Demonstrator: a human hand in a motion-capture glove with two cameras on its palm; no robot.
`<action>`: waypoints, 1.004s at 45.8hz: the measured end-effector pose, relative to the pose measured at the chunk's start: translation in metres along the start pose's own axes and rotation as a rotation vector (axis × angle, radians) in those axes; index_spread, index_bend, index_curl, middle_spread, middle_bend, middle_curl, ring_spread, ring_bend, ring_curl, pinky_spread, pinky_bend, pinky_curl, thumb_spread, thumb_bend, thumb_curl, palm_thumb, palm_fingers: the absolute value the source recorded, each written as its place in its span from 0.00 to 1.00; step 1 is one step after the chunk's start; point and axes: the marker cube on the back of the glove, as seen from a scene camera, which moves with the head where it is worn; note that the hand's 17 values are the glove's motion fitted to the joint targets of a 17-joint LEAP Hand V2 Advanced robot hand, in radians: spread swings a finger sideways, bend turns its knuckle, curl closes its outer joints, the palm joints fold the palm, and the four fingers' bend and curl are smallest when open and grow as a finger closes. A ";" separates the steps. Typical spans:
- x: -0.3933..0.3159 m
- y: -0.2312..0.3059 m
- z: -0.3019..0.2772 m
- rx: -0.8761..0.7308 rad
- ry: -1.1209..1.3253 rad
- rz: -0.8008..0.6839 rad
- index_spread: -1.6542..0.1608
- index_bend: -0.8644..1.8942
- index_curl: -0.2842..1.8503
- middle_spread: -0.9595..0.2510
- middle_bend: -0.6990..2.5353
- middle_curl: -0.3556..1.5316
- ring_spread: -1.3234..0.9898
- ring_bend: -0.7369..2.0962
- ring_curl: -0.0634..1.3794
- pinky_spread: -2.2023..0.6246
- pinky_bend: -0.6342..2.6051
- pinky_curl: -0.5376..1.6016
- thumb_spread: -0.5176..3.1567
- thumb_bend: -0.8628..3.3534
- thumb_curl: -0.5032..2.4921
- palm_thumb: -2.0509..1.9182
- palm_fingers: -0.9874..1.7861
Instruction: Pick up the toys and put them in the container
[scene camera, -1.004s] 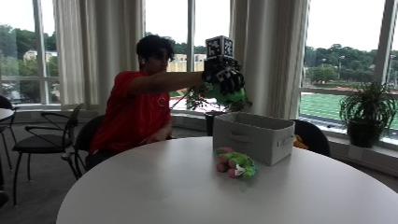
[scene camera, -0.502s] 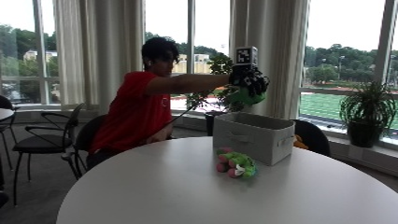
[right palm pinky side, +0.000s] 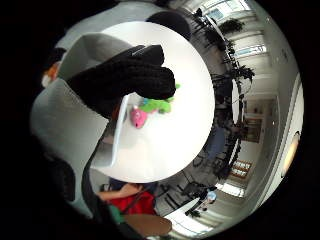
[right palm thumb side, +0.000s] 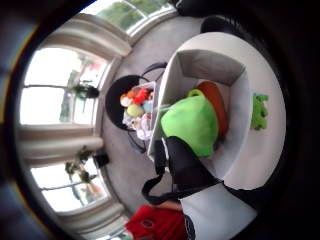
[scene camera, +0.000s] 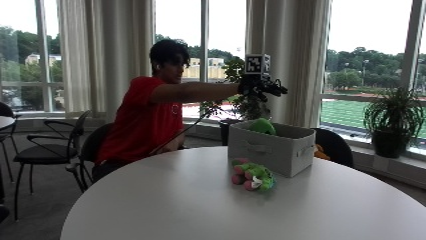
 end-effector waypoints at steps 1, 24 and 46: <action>-0.009 -0.002 0.001 0.008 0.007 0.103 0.68 0.35 0.35 0.66 0.27 0.43 0.52 0.43 0.29 0.78 0.62 0.45 0.43 0.19 0.37 0.55 0.32; 0.129 0.042 0.080 -0.047 0.086 0.512 0.72 0.33 0.24 0.76 0.27 0.40 0.58 0.40 0.27 0.81 0.63 0.43 0.44 0.20 0.31 0.53 0.28; 0.164 0.040 0.185 -0.179 0.047 0.574 0.73 0.34 0.19 0.78 0.26 0.35 0.59 0.37 0.26 0.82 0.63 0.42 0.44 0.20 0.29 0.52 0.27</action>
